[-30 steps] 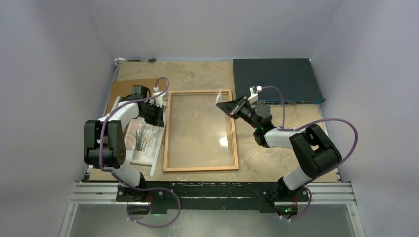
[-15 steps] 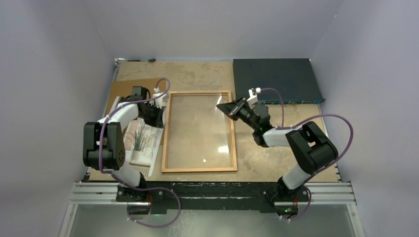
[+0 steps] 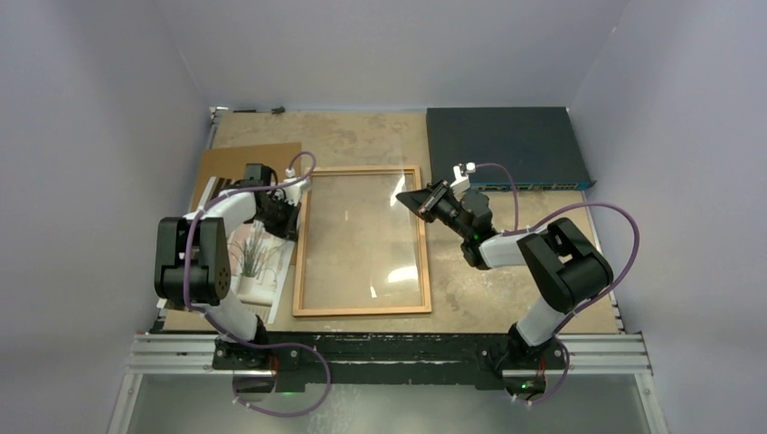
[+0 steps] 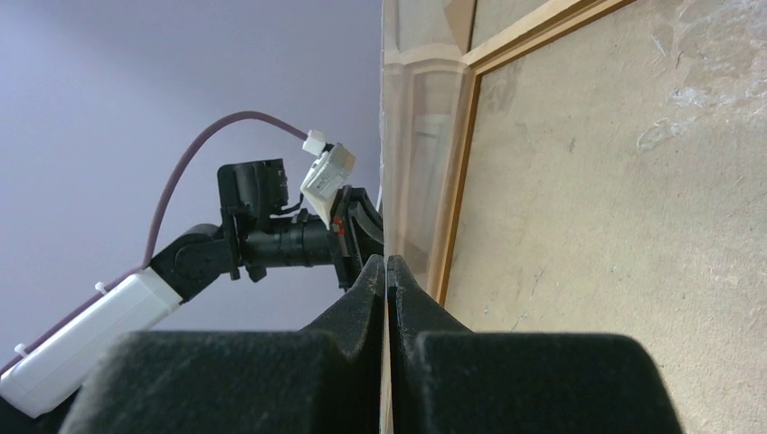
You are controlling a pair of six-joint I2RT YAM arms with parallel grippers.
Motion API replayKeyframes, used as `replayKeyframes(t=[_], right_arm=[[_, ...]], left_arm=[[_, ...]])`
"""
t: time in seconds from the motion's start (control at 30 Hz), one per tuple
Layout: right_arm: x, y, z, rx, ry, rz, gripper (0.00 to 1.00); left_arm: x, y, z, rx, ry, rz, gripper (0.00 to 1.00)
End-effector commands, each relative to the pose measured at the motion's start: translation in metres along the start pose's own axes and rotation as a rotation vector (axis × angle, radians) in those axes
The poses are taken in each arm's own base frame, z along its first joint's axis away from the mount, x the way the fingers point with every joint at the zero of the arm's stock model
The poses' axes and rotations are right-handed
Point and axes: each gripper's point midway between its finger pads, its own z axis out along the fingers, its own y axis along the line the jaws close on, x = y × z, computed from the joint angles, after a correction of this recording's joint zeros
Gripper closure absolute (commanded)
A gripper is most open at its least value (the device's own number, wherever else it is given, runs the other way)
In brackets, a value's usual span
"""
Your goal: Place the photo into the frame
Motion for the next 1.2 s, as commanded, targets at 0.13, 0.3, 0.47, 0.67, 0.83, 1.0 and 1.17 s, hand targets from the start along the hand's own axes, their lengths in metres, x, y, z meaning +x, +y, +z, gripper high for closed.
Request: replayKeyframes(t=[0.13,0.3,0.47,0.67,0.83,1.0,1.17], right_arm=[[0.012,-0.007,0.000,0.024,0.044,-0.005,1.00],[0.011,-0.023,0.001,0.092,0.039,-0.017,1.00],[0.007,-0.029,0.002,0.127,0.020,-0.035,1.00],[0.001,-0.027,0.004,0.136,0.000,-0.053,1.00],[0.001,-0.028,0.002,0.143,-0.005,-0.060,1.00],[0.001,-0.027,0.002,0.143,-0.007,-0.069,1.00],[0.001,-0.024,0.004,0.133,0.002,-0.079,1.00]], left_arm=[[-0.002,0.005,0.007,-0.009,-0.012,0.033,1.00],[-0.005,0.003,0.006,-0.006,-0.019,0.033,1.00],[-0.006,0.002,0.007,-0.004,-0.020,0.036,1.00],[-0.007,0.001,0.007,-0.005,-0.022,0.036,1.00],[-0.008,-0.001,0.007,0.001,-0.023,0.037,1.00],[-0.007,-0.002,0.007,0.000,-0.024,0.037,1.00],[-0.007,-0.002,0.007,0.002,-0.023,0.039,1.00]])
